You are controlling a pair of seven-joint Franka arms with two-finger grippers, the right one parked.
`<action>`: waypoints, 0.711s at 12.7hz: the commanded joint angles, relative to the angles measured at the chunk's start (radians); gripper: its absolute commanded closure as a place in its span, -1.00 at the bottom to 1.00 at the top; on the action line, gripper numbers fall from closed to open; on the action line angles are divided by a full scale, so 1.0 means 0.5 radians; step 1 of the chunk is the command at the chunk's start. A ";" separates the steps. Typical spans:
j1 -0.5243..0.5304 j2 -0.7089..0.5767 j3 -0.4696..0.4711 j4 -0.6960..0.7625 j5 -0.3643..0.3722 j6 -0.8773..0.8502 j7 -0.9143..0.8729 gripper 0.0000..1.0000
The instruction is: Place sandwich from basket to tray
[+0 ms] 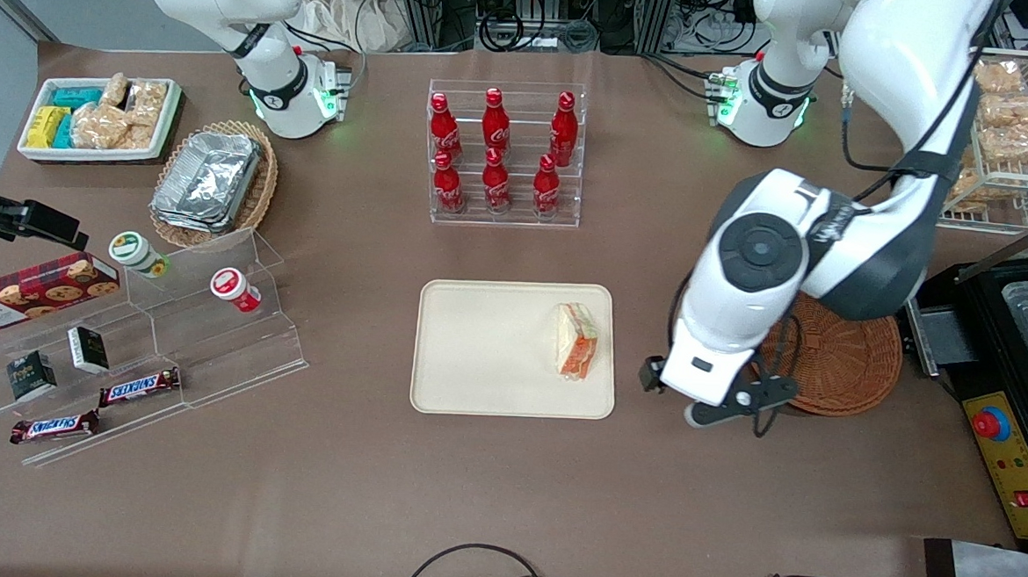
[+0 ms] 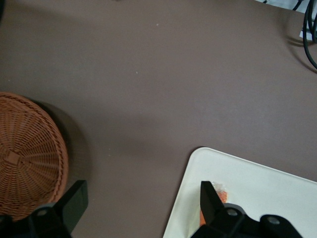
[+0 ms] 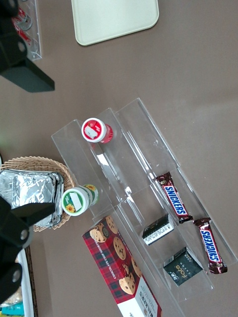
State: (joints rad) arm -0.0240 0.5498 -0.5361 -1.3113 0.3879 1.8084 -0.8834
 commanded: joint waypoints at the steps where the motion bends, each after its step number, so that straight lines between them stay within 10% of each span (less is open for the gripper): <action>1: 0.081 -0.081 -0.008 -0.004 -0.052 -0.168 0.168 -1.00; 5: 0.226 -0.231 0.017 -0.004 -0.162 -0.318 0.618 -1.00; 9: 0.211 -0.482 0.418 -0.028 -0.472 -0.463 1.256 -1.00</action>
State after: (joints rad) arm 0.0842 0.3789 -0.3930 -1.3017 0.2116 1.6120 -0.3871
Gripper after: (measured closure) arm 0.000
